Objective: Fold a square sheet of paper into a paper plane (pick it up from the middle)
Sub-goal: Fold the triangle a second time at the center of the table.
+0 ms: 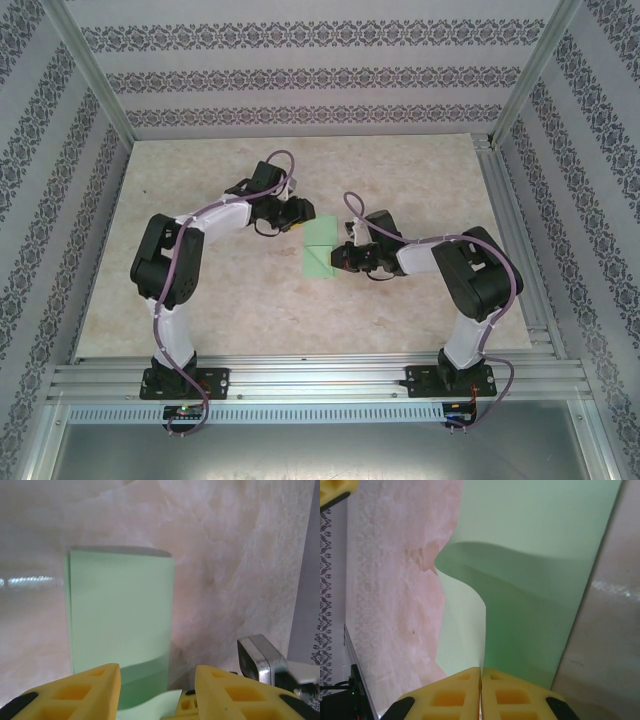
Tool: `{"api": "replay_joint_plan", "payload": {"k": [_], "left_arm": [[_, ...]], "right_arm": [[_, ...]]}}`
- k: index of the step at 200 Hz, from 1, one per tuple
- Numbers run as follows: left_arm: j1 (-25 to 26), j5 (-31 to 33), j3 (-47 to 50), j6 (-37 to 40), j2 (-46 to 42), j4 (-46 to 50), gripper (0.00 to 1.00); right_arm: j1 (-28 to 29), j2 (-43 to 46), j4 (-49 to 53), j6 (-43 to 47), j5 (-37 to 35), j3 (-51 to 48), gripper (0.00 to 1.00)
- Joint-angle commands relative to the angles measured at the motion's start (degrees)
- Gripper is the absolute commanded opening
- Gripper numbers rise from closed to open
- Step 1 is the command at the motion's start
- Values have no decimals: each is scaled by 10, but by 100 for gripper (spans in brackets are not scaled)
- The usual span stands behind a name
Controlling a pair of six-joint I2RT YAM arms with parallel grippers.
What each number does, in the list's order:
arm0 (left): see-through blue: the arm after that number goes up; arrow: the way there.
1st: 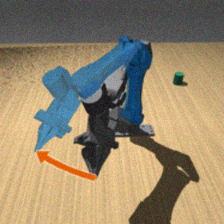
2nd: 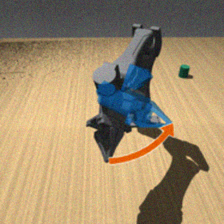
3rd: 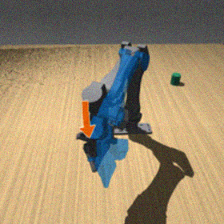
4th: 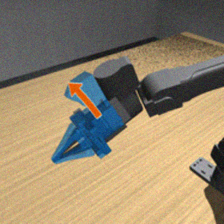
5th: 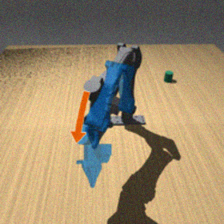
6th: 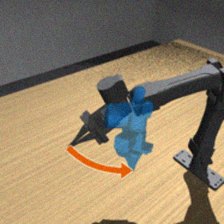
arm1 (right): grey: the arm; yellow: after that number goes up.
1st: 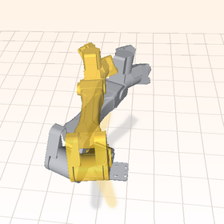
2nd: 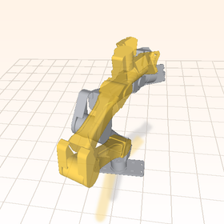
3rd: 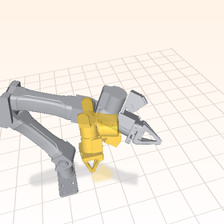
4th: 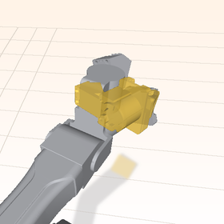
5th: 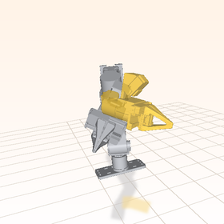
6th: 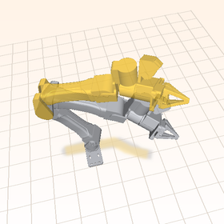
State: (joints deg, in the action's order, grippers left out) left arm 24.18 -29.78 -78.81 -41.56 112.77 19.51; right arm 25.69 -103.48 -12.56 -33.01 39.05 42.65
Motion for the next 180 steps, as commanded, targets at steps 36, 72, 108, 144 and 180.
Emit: {"api": "replay_joint_plan", "payload": {"k": [36,72,108,144,180], "left_arm": [[20,-12,-82,27,89,33,38],[29,-30,-91,22,114,17,37],[31,-66,-88,18,115,-18,39],[32,-63,-91,28,124,3,37],[32,-12,-72,45,121,38,33]], "right_arm": [[-11,-11,-8,15,33,27,10],[-12,-23,2,23,42,36,10],[-13,-28,18,32,49,44,10],[-16,-28,24,34,47,50,10],[-23,-24,53,52,45,60,11]]}}
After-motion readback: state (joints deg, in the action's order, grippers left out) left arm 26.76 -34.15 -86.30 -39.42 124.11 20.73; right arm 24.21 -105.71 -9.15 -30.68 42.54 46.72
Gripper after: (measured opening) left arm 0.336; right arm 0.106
